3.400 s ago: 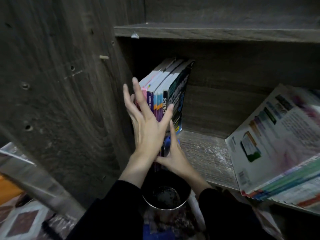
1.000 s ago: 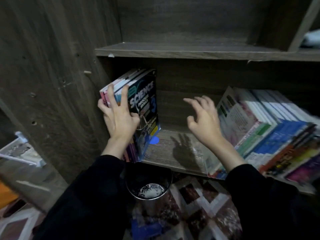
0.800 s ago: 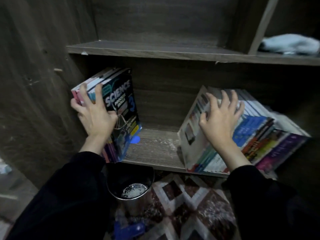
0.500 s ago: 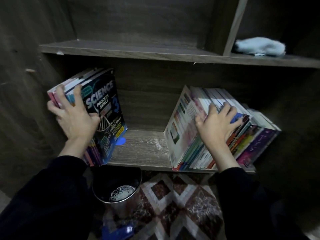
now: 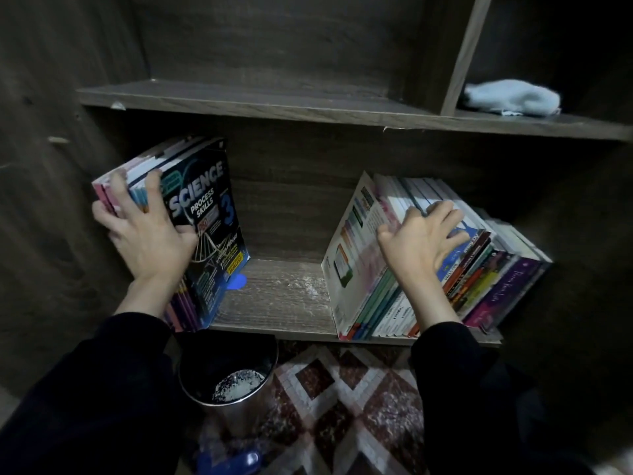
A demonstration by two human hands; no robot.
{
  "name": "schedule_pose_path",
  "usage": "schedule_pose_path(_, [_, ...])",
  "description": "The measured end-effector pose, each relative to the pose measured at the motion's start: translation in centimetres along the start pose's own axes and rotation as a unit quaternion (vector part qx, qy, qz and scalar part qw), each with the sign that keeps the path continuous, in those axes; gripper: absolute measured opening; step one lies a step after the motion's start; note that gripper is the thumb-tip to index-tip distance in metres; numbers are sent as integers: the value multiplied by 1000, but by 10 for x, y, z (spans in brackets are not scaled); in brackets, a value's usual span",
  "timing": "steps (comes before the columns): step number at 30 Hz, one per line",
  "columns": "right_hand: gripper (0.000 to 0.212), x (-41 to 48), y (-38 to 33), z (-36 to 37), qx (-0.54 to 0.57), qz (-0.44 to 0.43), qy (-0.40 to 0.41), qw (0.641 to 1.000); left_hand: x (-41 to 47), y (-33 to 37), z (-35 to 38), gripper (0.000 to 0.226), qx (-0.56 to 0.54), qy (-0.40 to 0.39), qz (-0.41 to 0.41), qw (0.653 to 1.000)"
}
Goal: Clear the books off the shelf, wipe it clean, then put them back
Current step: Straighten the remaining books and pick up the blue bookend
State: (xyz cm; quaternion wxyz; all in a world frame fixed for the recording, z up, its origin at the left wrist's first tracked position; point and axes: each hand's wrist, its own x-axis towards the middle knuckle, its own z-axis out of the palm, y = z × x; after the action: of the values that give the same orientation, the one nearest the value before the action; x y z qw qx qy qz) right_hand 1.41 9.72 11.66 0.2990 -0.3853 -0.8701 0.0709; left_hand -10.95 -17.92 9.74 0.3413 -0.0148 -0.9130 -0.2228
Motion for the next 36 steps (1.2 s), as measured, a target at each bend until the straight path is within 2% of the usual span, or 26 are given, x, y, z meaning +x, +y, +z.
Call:
schedule_pose_path(7, [42,-11,-10,0,29,-64,-4,998,-1,0,0,81,3,-3,3,1000])
schedule_pose_path(10, [49,-9,-12,-5,131,-55,-85,986,-1,-1,0,81,2,-6,1,1000])
schedule_pose_path(13, [73,13,-23,-13,149,-22,-200,968,-1,-1,0,80,3,-6,5,1000])
schedule_pose_path(15, [94,31,-35,-19,158,21,-299,941,0,-2,0,80,2,-7,5,1000])
schedule_pose_path(16, [97,38,-41,-20,165,35,-331,928,0,-2,0,80,1,-8,5,1000])
schedule_pose_path(17, [88,42,-47,-20,172,38,-343,923,-1,-2,0,80,1,-9,4,1000])
schedule_pose_path(19, [46,44,-56,-16,184,21,-322,929,-1,-1,1,80,3,-14,3,1000])
schedule_pose_path(20, [34,42,-60,-14,193,17,-311,930,-1,-1,0,80,3,-18,1,1000])
schedule_pose_path(21, [33,39,-65,-10,206,15,-306,929,-2,-1,0,80,5,-22,-1,1000])
schedule_pose_path(25, [51,15,-100,7,231,7,-280,932,-3,-2,-3,81,12,-32,1,999])
schedule_pose_path(29, [48,-10,-153,14,235,-42,-273,932,-3,-4,-3,83,14,-31,15,999])
schedule_pose_path(36, [46,-42,-215,26,276,-101,-305,906,-1,-18,-14,80,-5,-60,56,997])
